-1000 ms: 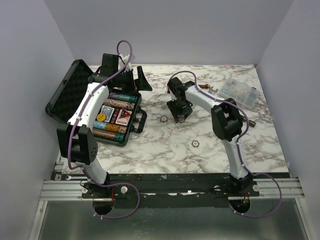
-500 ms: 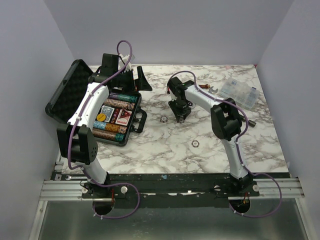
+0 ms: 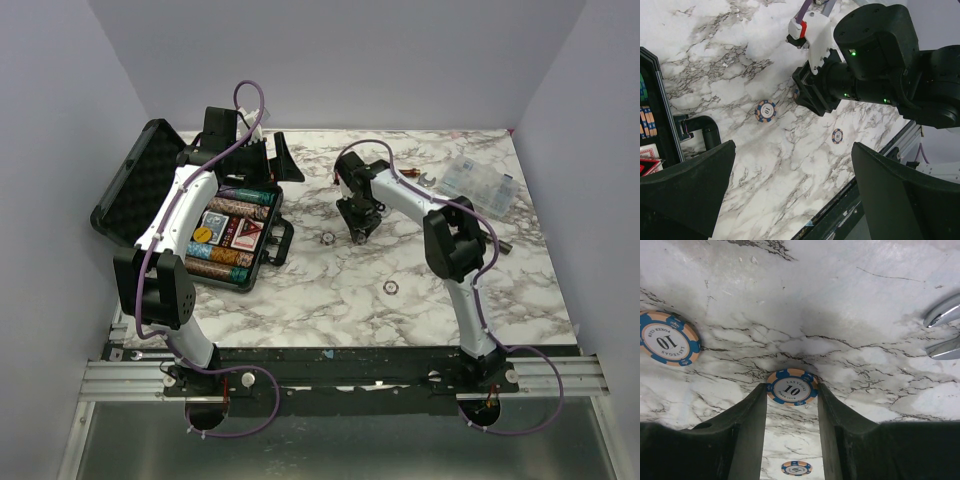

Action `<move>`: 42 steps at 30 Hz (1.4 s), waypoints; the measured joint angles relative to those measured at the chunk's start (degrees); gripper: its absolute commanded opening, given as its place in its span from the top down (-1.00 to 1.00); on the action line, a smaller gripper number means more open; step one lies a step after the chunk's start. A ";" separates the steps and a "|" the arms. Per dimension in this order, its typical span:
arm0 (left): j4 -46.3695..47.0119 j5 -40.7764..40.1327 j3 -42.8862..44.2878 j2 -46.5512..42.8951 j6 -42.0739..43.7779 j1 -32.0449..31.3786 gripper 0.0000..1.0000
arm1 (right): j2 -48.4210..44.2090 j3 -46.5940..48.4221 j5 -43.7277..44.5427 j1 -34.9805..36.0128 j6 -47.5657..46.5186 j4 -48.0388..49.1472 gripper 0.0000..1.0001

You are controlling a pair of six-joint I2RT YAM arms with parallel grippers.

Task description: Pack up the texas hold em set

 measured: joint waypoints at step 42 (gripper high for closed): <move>0.20 -0.02 0.00 0.00 -0.28 1.51 -0.97 | 4.68 10.01 -6.67 5.05 4.44 2.71 0.25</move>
